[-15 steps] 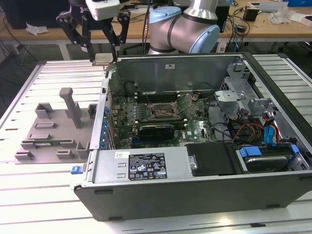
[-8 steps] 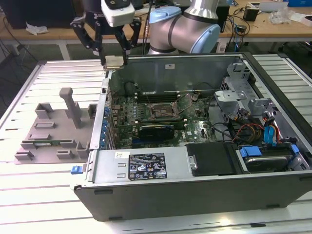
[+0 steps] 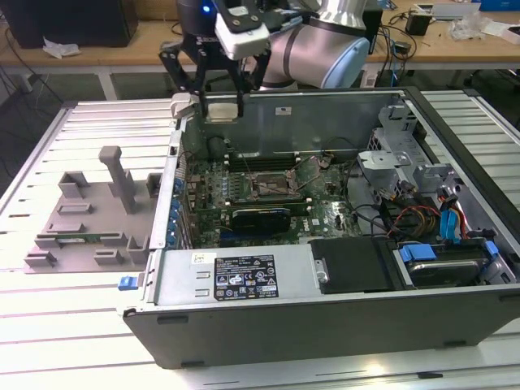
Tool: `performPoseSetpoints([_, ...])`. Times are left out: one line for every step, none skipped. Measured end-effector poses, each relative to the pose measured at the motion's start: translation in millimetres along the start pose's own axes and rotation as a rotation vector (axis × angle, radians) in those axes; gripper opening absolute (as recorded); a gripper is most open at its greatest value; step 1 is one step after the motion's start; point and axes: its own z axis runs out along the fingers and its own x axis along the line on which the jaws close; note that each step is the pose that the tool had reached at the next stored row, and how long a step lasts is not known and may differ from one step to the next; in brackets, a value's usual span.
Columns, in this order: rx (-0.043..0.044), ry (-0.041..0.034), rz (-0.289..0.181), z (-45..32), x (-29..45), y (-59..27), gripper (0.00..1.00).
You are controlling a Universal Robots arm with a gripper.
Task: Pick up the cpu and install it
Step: 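Pick up the cpu and move it towards the insertion slot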
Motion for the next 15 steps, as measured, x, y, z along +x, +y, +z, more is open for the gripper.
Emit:
performPoseSetpoints([0.0005,0.0000,0.000,4.0,-7.0,0.4,0.55])
performPoseSetpoints([0.0006,0.0000,0.000,8.1,-13.4,0.9,0.55])
performPoseSetpoints([0.0007,-0.0001,0.000,11.0,-17.6,1.4,0.55])
performPoseSetpoints([0.0010,0.0000,0.000,15.4,-22.8,2.5,0.55])
performPoseSetpoints([0.0009,0.0000,0.000,17.7,-24.5,3.3,0.55])
performPoseSetpoints([0.0008,-0.0001,0.000,19.5,-25.2,4.4,0.55])
performPoseSetpoints([0.0010,0.0000,0.000,24.3,-25.0,7.5,0.55])
performPoseSetpoints([0.0008,0.0000,0.000,26.8,-24.9,9.2,0.55])
performPoseSetpoints([0.0008,0.0000,0.000,28.8,-24.8,10.6,0.55])
performPoseSetpoints([0.0010,0.0000,0.000,31.7,-24.6,12.2,0.55])
performPoseSetpoints([0.0009,0.0000,0.000,34.9,-24.5,13.9,0.55])
performPoseSetpoints([0.0008,0.0000,0.000,39.7,-24.2,16.0,0.55])
performPoseSetpoints([0.0010,0.0001,0.000,43.6,-24.0,17.7,0.55])
performPoseSetpoints([0.0008,-0.0001,0.000,46.7,-24.1,18.8,0.55])
performPoseSetpoints([0.0007,-0.0001,-0.001,49.7,-25.0,19.5,0.55])
